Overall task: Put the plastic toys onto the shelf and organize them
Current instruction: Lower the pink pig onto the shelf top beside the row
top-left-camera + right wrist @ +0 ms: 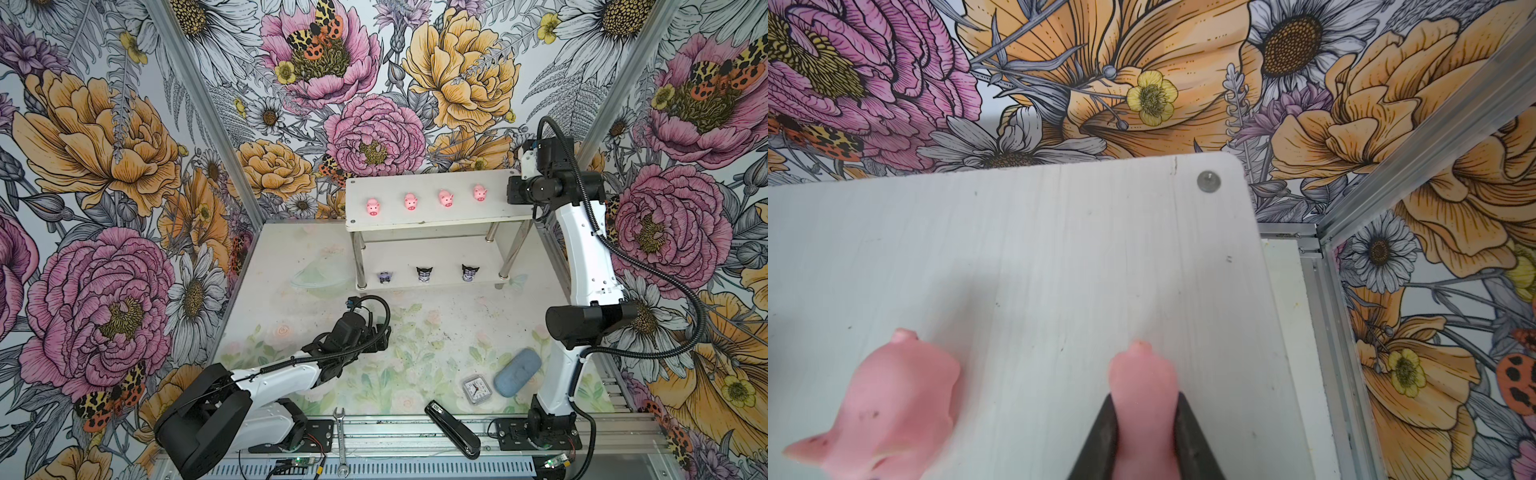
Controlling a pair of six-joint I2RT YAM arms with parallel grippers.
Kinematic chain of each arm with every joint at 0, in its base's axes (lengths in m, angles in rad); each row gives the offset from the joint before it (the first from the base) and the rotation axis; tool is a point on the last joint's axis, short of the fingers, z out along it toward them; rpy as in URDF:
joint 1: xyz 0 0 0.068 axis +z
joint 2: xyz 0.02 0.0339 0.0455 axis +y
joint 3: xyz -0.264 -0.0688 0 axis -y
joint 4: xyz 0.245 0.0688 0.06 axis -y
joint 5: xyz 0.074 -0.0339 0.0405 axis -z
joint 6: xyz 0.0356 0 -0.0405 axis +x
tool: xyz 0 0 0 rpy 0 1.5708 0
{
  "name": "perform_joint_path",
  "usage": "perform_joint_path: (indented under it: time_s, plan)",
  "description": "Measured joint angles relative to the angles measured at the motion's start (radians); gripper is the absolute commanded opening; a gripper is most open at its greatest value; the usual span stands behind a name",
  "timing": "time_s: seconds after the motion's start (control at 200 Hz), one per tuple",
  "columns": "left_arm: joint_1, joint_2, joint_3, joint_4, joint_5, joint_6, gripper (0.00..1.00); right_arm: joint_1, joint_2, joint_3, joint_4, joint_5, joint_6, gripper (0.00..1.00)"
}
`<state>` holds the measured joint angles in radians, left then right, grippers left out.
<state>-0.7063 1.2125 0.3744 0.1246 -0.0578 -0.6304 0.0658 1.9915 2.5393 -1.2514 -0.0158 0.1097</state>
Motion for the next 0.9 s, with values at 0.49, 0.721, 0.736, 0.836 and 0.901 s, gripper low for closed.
perform_joint_path:
  time_s: [0.49,0.721,0.736,0.836,0.901]
  plan:
    - [0.0,0.021,0.005,0.0,0.003,0.0,0.89,0.0,0.04,0.052,0.0,0.003,-0.023,0.32]
    - [0.0,0.025,0.005,0.0,0.003,0.0,0.89,0.0,0.05,0.052,0.002,0.003,-0.03,0.51]
    - [0.0,0.025,0.005,0.0,0.003,0.0,0.89,0.0,0.05,0.052,0.003,0.003,-0.033,0.51]
    - [0.0,0.026,0.008,-0.001,0.003,0.0,0.89,0.0,0.05,0.052,0.003,0.003,-0.033,0.54]
    - [0.0,0.026,0.012,0.0,0.003,0.0,0.89,0.0,0.05,0.052,0.003,0.003,-0.032,0.55]
